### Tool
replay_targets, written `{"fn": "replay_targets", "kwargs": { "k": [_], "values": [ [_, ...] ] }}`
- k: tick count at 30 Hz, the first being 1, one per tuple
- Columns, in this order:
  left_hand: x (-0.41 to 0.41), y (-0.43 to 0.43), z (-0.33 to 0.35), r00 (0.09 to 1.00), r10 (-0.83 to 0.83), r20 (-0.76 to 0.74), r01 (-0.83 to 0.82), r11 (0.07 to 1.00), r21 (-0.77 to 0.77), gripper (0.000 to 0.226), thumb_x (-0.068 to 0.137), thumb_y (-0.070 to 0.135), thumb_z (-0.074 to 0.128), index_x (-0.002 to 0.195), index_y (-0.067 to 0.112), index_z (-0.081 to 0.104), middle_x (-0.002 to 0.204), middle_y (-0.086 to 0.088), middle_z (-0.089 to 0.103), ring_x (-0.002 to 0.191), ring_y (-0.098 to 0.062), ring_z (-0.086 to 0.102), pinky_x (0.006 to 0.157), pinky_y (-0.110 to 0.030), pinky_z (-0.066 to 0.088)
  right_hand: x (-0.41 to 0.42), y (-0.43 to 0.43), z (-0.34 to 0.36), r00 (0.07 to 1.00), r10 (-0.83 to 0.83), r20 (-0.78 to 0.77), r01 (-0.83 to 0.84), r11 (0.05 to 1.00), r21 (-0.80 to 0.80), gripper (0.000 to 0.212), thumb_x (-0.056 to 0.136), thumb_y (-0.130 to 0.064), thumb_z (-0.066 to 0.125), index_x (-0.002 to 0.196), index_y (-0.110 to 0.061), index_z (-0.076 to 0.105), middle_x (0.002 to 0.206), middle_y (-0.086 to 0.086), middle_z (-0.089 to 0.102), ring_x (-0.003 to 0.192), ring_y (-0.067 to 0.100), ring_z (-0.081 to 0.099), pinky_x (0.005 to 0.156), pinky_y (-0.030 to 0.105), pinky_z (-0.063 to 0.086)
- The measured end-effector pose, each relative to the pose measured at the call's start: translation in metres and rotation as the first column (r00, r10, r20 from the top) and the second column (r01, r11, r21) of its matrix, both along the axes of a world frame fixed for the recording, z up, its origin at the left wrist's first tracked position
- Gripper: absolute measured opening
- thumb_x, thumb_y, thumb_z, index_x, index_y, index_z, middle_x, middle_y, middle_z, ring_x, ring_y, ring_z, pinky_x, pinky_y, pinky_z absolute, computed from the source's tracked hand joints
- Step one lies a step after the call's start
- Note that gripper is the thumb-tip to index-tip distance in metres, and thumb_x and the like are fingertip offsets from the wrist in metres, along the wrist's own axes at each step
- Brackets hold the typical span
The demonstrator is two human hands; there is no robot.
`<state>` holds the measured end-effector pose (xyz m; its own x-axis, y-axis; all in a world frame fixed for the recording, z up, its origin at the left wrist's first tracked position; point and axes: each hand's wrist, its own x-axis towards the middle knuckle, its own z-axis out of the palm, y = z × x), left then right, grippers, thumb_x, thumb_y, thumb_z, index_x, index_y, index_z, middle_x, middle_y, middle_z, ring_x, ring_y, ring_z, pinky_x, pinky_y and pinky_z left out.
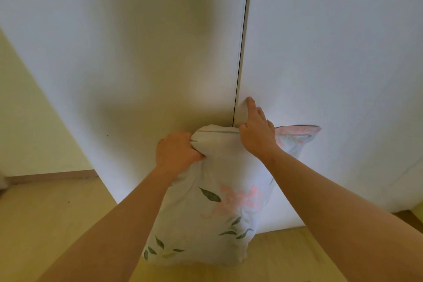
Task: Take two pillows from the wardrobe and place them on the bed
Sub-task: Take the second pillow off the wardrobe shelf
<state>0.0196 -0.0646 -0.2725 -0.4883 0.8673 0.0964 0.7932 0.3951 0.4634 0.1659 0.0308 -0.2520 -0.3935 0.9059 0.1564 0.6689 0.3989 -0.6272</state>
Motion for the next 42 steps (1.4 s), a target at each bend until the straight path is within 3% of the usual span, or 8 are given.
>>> {"fn": "replay_targets", "kwargs": {
  "k": [11,16,19,25,30,35,39,42],
  "values": [
    [-0.004,0.006,-0.006,0.998,0.042,0.051,-0.041,0.999,-0.015,0.041,0.064,0.041,0.074,0.091,0.012,0.066,0.092,-0.01,0.07,0.087,-0.029,0.063,0.07,-0.032,0.043,0.0,0.013,-0.007,0.996,0.075,0.043,-0.077,0.997,0.032,0.071,0.09,-0.006,0.033,0.148,-0.022,-0.004,0.157,0.005,0.016,0.146,0.022,0.012,0.118,0.043,0.007],
    [-0.003,0.003,-0.01,0.997,0.036,0.062,-0.035,0.999,-0.019,0.057,0.049,0.049,0.056,0.092,0.013,0.066,0.089,-0.008,0.07,0.085,-0.028,0.064,0.068,-0.031,0.043,0.003,0.003,-0.017,0.969,0.247,0.017,-0.247,0.969,0.026,0.066,0.093,-0.039,0.044,0.148,-0.032,0.008,0.154,-0.001,0.027,0.142,0.02,0.023,0.118,0.043,0.016],
    [-0.003,-0.002,-0.013,0.995,0.037,0.092,-0.035,0.999,-0.027,0.058,0.048,0.048,0.056,0.093,0.014,0.068,0.087,-0.005,0.07,0.084,-0.027,0.064,0.069,-0.033,0.045,0.004,-0.005,-0.023,0.912,0.377,0.16,-0.367,0.926,-0.093,0.066,0.087,-0.053,0.05,0.144,-0.029,0.027,0.148,-0.002,0.038,0.139,0.02,0.029,0.116,0.039,0.017],
    [-0.004,-0.018,-0.023,0.976,0.021,0.215,-0.026,0.999,0.022,0.054,0.047,0.041,0.063,0.09,0.011,0.068,0.078,-0.001,0.064,0.078,-0.023,0.06,0.058,-0.023,0.042,0.017,0.001,-0.043,0.762,0.386,0.52,-0.399,0.912,-0.092,0.099,0.065,-0.052,0.071,0.145,-0.031,0.017,0.149,-0.005,0.033,0.139,0.021,0.025,0.115,0.047,0.014],
    [-0.002,-0.039,-0.036,0.956,-0.008,0.293,0.003,1.0,0.017,0.04,0.045,0.036,0.066,0.08,0.016,0.068,0.073,0.002,0.065,0.078,-0.022,0.061,0.066,-0.032,0.048,0.019,-0.007,-0.064,0.741,0.359,0.567,-0.382,0.92,-0.082,0.047,0.072,-0.046,0.068,0.11,-0.022,0.054,0.106,0.0,0.066,0.106,0.025,0.056,0.103,0.04,0.03],
    [-0.01,-0.077,-0.046,0.998,-0.053,0.044,0.062,0.973,-0.223,0.036,0.059,0.044,0.074,0.085,0.025,0.058,0.073,0.016,0.053,0.079,-0.014,0.053,0.069,-0.025,0.033,0.006,-0.035,-0.087,0.712,0.584,0.389,-0.463,0.808,-0.365,0.035,0.079,-0.028,0.069,0.108,-0.012,0.059,0.109,0.01,0.066,0.101,0.029,0.059,0.08,0.033,0.044],
    [-0.016,-0.113,-0.067,0.989,0.024,-0.143,-0.083,0.903,-0.421,0.074,0.064,0.05,0.073,0.129,0.031,0.042,0.128,0.008,0.054,0.125,-0.021,0.042,0.105,-0.037,0.025,-0.015,-0.064,-0.109,0.631,0.706,0.322,-0.546,0.699,-0.462,0.033,0.08,-0.024,0.066,0.109,-0.009,0.059,0.109,0.01,0.066,0.099,0.027,0.061,0.079,0.034,0.048],
    [-0.002,-0.136,-0.088,0.983,-0.013,-0.184,-0.075,0.883,-0.463,0.113,0.061,0.055,0.074,0.146,0.035,0.003,0.158,0.003,0.0,0.145,-0.029,-0.004,0.115,-0.056,0.001,-0.034,-0.086,-0.124,0.566,0.769,0.298,-0.594,0.63,-0.5,0.03,0.08,-0.019,0.063,0.106,-0.005,0.058,0.107,0.013,0.066,0.093,0.026,0.06,0.074,0.031,0.046]
  ]
}}
